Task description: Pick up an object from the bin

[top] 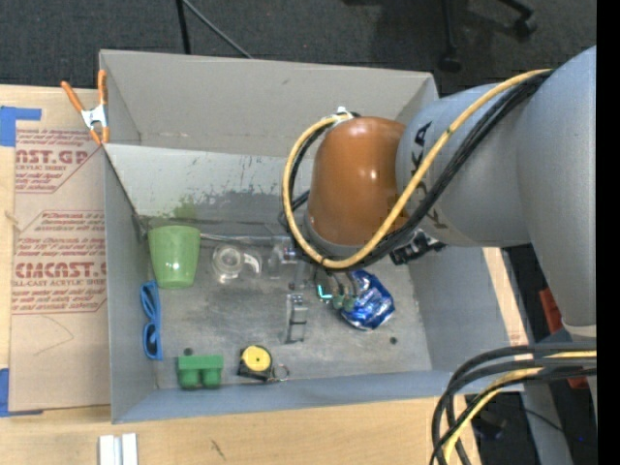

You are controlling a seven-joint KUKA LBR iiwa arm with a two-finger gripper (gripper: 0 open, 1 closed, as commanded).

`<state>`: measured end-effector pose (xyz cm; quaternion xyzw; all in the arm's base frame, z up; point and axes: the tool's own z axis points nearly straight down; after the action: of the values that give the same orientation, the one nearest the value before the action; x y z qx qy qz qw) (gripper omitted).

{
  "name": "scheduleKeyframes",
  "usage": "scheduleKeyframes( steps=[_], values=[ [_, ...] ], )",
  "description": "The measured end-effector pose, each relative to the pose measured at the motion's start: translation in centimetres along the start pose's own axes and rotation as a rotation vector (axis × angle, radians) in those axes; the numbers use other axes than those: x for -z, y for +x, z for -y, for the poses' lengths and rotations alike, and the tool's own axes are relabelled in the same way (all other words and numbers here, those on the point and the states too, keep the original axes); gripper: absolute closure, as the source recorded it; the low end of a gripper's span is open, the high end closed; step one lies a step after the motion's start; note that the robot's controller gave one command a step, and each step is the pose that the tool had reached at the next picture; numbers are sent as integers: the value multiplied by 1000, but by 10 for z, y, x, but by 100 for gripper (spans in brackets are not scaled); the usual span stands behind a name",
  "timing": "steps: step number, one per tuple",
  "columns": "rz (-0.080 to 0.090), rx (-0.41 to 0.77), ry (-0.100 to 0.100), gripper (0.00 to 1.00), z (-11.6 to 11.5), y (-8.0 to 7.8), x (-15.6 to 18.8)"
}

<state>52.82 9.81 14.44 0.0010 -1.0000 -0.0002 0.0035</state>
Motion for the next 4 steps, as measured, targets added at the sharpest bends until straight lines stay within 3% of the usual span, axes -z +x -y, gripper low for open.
scheduleKeyframes(
  steps=[1,2,3,4],
  values=[
    [8,65,-3,0,-65,42,-78],
    [10,473,-1,0,-133,16,-75],
    [9,273,0,0,-149,35,-75],
    [7,272,0,100,-148,35,-74]
  ],
)
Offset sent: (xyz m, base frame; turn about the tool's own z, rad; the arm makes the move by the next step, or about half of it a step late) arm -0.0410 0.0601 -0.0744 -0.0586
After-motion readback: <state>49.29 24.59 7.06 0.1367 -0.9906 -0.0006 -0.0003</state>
